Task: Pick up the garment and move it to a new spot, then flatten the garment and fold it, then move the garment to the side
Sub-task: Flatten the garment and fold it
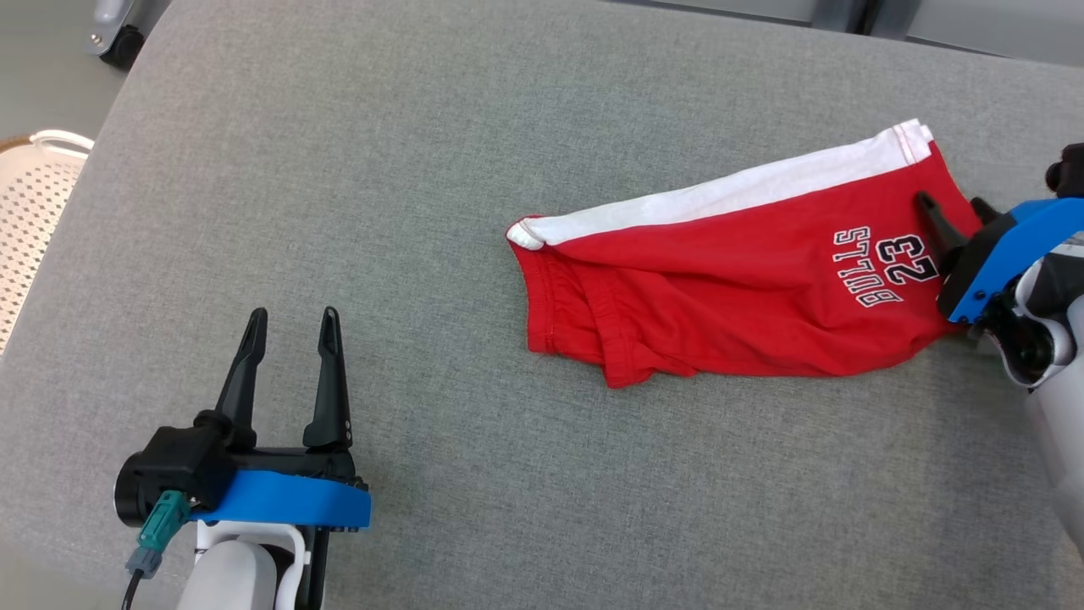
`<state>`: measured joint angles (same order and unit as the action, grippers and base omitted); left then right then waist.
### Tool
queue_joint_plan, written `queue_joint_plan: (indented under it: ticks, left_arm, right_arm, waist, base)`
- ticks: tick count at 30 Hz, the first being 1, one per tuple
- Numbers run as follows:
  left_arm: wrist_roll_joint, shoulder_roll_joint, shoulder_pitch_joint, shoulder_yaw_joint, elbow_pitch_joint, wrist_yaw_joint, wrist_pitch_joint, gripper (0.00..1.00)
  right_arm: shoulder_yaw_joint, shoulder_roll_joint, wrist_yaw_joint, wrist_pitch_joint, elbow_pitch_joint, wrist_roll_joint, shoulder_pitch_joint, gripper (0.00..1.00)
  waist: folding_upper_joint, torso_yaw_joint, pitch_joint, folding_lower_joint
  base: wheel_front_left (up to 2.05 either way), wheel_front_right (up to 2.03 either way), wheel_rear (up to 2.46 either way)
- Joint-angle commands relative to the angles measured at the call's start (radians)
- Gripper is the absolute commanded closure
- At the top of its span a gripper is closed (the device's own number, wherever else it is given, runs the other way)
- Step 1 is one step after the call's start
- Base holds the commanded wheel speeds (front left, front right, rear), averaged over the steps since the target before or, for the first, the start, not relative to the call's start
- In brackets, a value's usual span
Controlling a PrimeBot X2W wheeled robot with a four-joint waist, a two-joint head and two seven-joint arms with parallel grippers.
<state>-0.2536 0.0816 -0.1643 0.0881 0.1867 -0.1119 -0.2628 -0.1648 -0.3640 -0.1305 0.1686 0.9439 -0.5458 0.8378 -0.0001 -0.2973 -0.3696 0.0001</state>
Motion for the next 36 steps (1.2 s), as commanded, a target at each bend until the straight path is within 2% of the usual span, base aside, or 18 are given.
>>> queue_joint_plan:
  ticks: [1,4,5,6,7,17,22,29,32,36]
  left_arm:
    - [0.008,-0.005,0.006,-0.006,0.0,-0.006,-0.002,0.0]
    - [0.017,-0.01,0.009,-0.016,0.007,-0.012,-0.002,0.0]
    - [0.017,-0.012,0.008,-0.019,0.009,-0.013,-0.002,0.0]
    - [0.018,-0.013,0.007,-0.019,0.01,-0.015,-0.002,0.0]
    - [0.02,-0.014,0.005,-0.02,0.01,-0.015,-0.002,0.0]
    - [0.019,-0.011,0.007,0.003,0.025,-0.02,-0.002,0.0]
    - [0.01,0.006,0.027,0.014,0.036,-0.018,-0.002,0.0]
    - [0.016,0.014,0.052,0.039,0.053,-0.018,-0.002,0.0]
    - [0.014,0.015,0.052,0.044,0.059,-0.018,-0.002,0.0]
    - [0.011,0.015,0.046,0.056,0.065,-0.018,-0.002,0.0]
  right_arm:
    - [-0.005,0.008,-0.001,0.011,0.013,0.013,0.007,0.0]
    - [-0.029,0.025,-0.001,0.039,0.037,0.034,-0.008,0.0]
    - [-0.037,0.036,-0.001,0.045,0.036,0.026,-0.013,0.09]
    - [-0.038,0.041,-0.001,0.047,0.034,0.018,-0.017,0.79]
    - [-0.042,0.042,-0.001,0.045,0.032,0.016,-0.022,1.0]
    - [-0.013,0.015,0.0,-0.079,0.005,0.002,-0.04,1.0]
    - [0.048,-0.022,0.0,-0.143,0.007,0.027,-0.092,1.0]
    - [0.155,-0.063,-0.001,-0.157,0.029,0.121,-0.124,1.0]
    - [0.185,-0.052,-0.001,-0.132,0.019,0.162,-0.109,1.0]
    - [0.197,0.003,-0.001,-0.078,-0.013,0.213,-0.077,1.0]
  waist:
    - [0.0001,-0.006,-0.006,-0.0001]
    - [0.0001,-0.005,-0.004,-0.0001]
    - [0.0001,-0.003,-0.002,-0.0001]
    - [0.0001,0.0,0.0,-0.0001]
    - [0.0001,0.004,0.003,-0.0001]
    - [0.0001,0.05,0.059,-0.0001]
    - [0.0001,0.088,0.114,-0.0001]
    - [0.0001,0.11,0.158,-0.0001]
    - [0.0001,0.108,0.166,-0.0001]
    - [0.0001,0.101,0.172,-0.0001]
  base:
    - [0.0,0.0,0.0]
    - [0.0,0.0,0.0]
    - [0.0,0.0,0.0]
    - [0.0,0.0,0.0]
    - [0.0,0.0,0.0]
    - [0.0,0.0,0.0]
    - [0.0,0.0,0.0]
    - [0.0,0.0,0.0]
    - [0.0,0.0,0.0]
    - [0.0,0.0,0.0]
